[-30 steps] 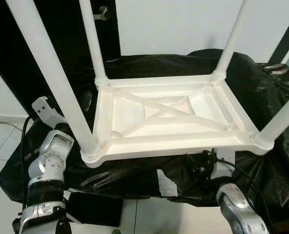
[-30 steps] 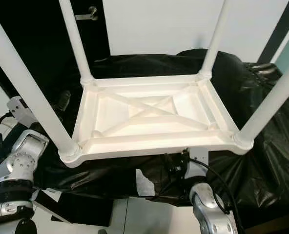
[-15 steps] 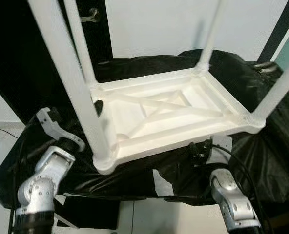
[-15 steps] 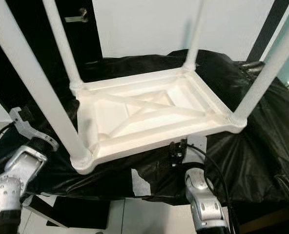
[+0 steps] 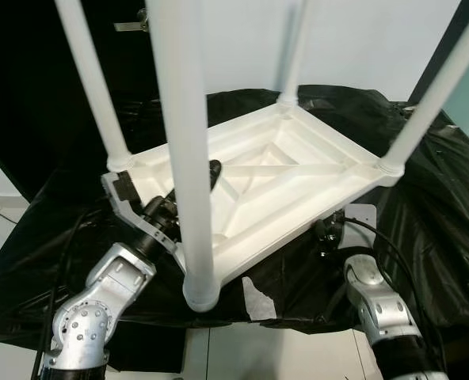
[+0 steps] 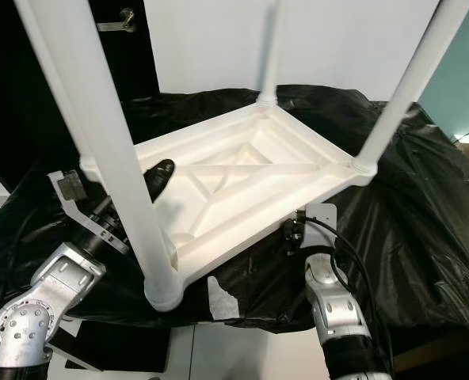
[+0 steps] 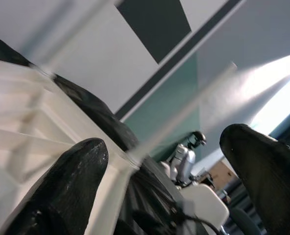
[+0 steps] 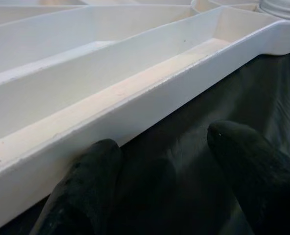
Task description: Building children table
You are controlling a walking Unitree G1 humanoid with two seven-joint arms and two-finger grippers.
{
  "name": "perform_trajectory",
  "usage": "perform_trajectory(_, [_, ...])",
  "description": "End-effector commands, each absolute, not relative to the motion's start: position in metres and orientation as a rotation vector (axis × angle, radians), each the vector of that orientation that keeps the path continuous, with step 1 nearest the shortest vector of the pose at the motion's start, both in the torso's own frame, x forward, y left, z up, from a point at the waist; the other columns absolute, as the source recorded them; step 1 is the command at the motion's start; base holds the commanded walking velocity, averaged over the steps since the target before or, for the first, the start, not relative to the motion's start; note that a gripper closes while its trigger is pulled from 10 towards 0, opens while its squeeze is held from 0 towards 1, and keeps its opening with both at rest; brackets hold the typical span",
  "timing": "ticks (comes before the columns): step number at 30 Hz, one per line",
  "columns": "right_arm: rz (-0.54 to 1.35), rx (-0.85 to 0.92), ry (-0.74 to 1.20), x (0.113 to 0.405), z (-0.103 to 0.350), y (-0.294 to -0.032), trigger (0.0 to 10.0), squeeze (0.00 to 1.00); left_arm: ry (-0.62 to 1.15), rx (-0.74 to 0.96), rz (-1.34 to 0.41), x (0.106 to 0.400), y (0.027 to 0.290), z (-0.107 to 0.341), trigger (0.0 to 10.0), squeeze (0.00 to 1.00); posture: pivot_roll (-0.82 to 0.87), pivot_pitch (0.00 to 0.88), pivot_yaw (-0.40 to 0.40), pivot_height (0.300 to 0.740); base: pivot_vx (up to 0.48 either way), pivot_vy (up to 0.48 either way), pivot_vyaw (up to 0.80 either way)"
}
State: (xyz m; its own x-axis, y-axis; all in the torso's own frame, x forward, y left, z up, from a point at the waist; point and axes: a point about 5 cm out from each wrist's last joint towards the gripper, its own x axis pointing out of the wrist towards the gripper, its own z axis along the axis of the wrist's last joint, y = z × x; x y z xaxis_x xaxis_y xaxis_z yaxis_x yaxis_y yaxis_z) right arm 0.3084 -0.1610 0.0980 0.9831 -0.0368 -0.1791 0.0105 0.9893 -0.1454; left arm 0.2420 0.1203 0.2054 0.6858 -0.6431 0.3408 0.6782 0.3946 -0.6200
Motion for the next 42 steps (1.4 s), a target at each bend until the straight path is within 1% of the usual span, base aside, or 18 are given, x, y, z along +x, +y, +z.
perform_trajectory(1, [0.102, -0.142, 0.174, 0.315, 0.099, -0.140, 10.0, 0.00, -0.286, -0.802, -1.522, 0.204, 0.100, 0.223, 10.0, 0.00, 0.00, 0.000, -0.037, 0.740, 0.000, 0.000, 0.00])
perform_trajectory(8, [0.178, -0.164, 0.152, 0.326, 0.104, -0.133, 10.0, 0.00, -0.298, -0.796, -1.511, 0.202, 0.096, 0.225, 10.0, 0.00, -0.01, 0.000, -0.026, 0.740, 0.000, 0.000, 0.00])
perform_trajectory(9, [0.244, -0.178, 0.132, 0.335, 0.109, -0.125, 10.0, 0.00, -0.300, -0.793, -1.498, 0.203, 0.092, 0.225, 10.0, 0.00, -0.01, 0.000, -0.023, 0.740, 0.000, 0.000, 0.00])
perform_trajectory(10, [0.244, -0.178, 0.132, 0.335, 0.109, -0.125, 10.0, 0.00, -0.300, -0.793, -1.498, 0.203, 0.092, 0.225, 10.0, 0.00, -0.01, 0.000, -0.023, 0.740, 0.000, 0.000, 0.00])
perform_trajectory(11, [0.314, -0.199, 0.108, 0.343, 0.115, -0.116, 10.0, 0.00, -0.301, -0.791, -1.483, 0.203, 0.089, 0.225, 10.0, 0.00, -0.01, 0.000, -0.022, 0.740, 0.000, 0.000, 0.00])
perform_trajectory(12, [0.314, -0.199, 0.108, 0.343, 0.115, -0.116, 10.0, 0.00, -0.301, -0.791, -1.483, 0.203, 0.089, 0.225, 10.0, 0.00, -0.01, 0.000, -0.022, 0.740, 0.000, 0.000, 0.00])
perform_trajectory(13, [0.358, -0.219, 0.095, 0.351, 0.119, -0.110, 10.0, 0.00, -0.301, -0.790, -1.472, 0.203, 0.085, 0.225, 10.0, 0.00, 0.00, 0.000, -0.023, 0.740, 0.000, 0.000, 0.00])
perform_trajectory(20, [0.411, -0.247, 0.083, 0.359, 0.124, -0.102, 10.0, 0.00, -0.293, -0.796, -1.466, 0.202, 0.078, 0.224, 10.0, 0.00, 0.01, 0.000, -0.026, 0.740, 0.000, 0.000, 0.00])
perform_trajectory(22, [0.443, -0.267, 0.082, 0.365, 0.127, -0.097, 10.0, 0.00, -0.276, -0.787, -1.476, 0.200, 0.070, 0.223, 10.0, 0.00, 0.01, 0.000, -0.024, 0.740, 0.000, 0.000, 0.00])
perform_trajectory(26, [0.429, -0.278, 0.065, 0.369, 0.131, -0.098, 10.0, 0.00, -0.257, -0.779, -1.481, 0.199, 0.064, 0.222, 10.0, 0.00, 0.01, 0.000, -0.021, 0.740, 0.000, 0.000, 0.00])
perform_trajectory(28, [0.345, -0.253, 0.059, 0.373, 0.133, -0.111, 10.0, 0.00, -0.242, -0.743, -1.420, 0.207, 0.061, 0.220, 10.0, 0.00, 0.02, 0.000, -0.020, 0.740, 0.000, 0.000, 0.00])
perform_trajectory(30, [0.253, -0.244, 0.045, 0.372, 0.132, -0.129, 10.0, 0.00, -0.231, -0.667, -1.338, 0.217, 0.064, 0.215, 10.0, 0.00, 0.02, 0.000, -0.020, 0.740, 0.000, 0.000, 0.00])
perform_trajectory(33, [0.220, -0.232, 0.042, 0.370, 0.130, -0.137, 10.0, 0.00, -0.224, -0.638, -1.303, 0.222, 0.068, 0.213, 10.0, 0.00, 0.02, 0.000, -0.017, 0.740, 0.000, 0.000, 0.00])
perform_trajectory(36, [0.127, -0.217, 0.014, 0.358, 0.124, -0.162, 10.0, 0.00, -0.222, -0.539, -1.218, 0.232, 0.088, 0.209, 10.0, 0.00, 0.01, 0.000, -0.007, 0.740, 0.000, 0.000, 0.00])
perform_trajectory(37, [0.127, -0.217, 0.014, 0.358, 0.124, -0.162, 10.0, 0.00, -0.222, -0.539, -1.218, 0.232, 0.088, 0.209, 10.0, 0.00, 0.01, 0.000, -0.007, 0.740, 0.000, 0.000, 0.00])
perform_trajectory(39, [0.080, -0.205, -0.011, 0.348, 0.122, -0.179, 10.0, 0.00, -0.185, -0.414, -1.114, 0.243, 0.104, 0.201, 10.0, 0.00, 0.00, 0.000, 0.000, 0.740, 0.000, 0.000, 0.00])
perform_trajectory(40, [0.080, -0.205, -0.011, 0.348, 0.122, -0.179, 10.0, 0.00, -0.185, -0.414, -1.114, 0.243, 0.104, 0.201, 10.0, 0.00, 0.00, 0.000, 0.000, 0.740, 0.000, 0.000, 0.00])
perform_trajectory(42, [0.060, -0.203, -0.020, 0.338, 0.120, -0.189, 10.0, 0.00, -0.159, -0.328, -1.055, 0.249, 0.118, 0.196, 10.0, 0.00, -0.01, 0.000, 0.004, 0.740, 0.000, 0.000, 0.00])
